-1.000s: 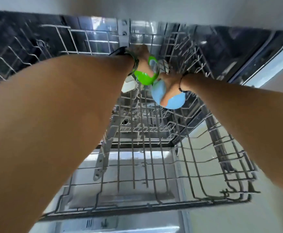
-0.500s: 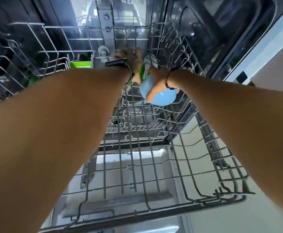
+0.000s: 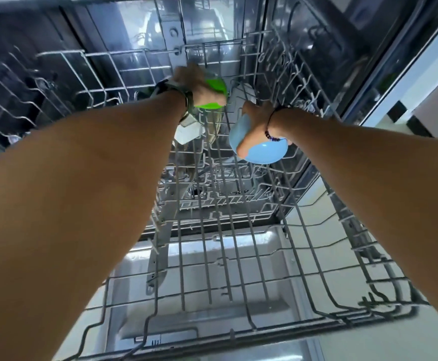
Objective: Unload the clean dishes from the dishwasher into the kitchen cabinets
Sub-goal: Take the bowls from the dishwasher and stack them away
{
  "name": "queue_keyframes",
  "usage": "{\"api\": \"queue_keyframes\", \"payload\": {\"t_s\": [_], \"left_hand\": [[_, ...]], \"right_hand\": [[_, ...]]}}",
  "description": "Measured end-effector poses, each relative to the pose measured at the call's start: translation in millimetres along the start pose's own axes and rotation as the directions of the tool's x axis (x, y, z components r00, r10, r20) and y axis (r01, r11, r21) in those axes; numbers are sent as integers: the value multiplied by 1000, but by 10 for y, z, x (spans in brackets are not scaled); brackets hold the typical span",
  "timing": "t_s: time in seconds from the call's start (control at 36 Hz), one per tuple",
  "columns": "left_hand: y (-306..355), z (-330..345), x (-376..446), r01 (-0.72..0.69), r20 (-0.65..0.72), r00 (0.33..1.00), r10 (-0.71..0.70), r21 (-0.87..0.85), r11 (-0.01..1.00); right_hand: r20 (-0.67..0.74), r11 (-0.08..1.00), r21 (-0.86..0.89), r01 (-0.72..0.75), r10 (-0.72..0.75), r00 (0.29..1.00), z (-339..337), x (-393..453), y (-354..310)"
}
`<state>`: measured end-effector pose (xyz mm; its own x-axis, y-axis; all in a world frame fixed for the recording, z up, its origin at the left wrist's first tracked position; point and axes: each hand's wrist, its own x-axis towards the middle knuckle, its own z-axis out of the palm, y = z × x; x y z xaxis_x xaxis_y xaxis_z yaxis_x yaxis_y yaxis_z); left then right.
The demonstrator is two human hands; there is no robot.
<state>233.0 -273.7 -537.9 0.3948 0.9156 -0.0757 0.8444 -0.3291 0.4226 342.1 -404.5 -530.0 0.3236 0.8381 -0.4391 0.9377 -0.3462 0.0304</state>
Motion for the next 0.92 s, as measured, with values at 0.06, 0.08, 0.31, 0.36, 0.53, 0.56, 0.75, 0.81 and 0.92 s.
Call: {"api": "queue_keyframes", "payload": {"t_s": [0.06,0.08,0.31,0.36,0.53,0.56,0.75,0.81,0.92], "left_hand": [[-29,-91,-52,17,-18,1000,-20,-140,990],[-51,-129,-87,-10,-16,1000,7,-198,980],[-433,-168,-729,-184,-102,982,157,-377,908],[-566,-198,-919,-182,-86,983,161,-403,897],[-615,-697,-1655,-74,-83,995,47,-364,928],[-601,-801,-1799,-65,-87,996,37,-344,937],[-581,-1802,-3030,-57,-181,983,19,-207,977],[-599,-2138,-3462,-49,-217,976,-2,-230,972],[-783,-2760,-4188,-16,-265,964,-36,-190,982]], "right_hand": [[-12,1000,21,-14,14,1000,19,100,-47],[-20,998,62,-6,7,1000,42,110,-87],[-202,990,127,64,-37,979,28,-191,-292],[-219,989,120,82,-54,974,-59,-350,-341],[-161,991,74,115,-102,982,-379,-948,-541],[-150,990,55,130,-120,981,-430,-1059,-594],[-156,958,24,287,-280,947,-966,-2223,-1056],[-110,940,39,340,-334,936,-1165,-2622,-1229],[-107,909,-24,416,-416,903,-1531,-3266,-1660]]}}
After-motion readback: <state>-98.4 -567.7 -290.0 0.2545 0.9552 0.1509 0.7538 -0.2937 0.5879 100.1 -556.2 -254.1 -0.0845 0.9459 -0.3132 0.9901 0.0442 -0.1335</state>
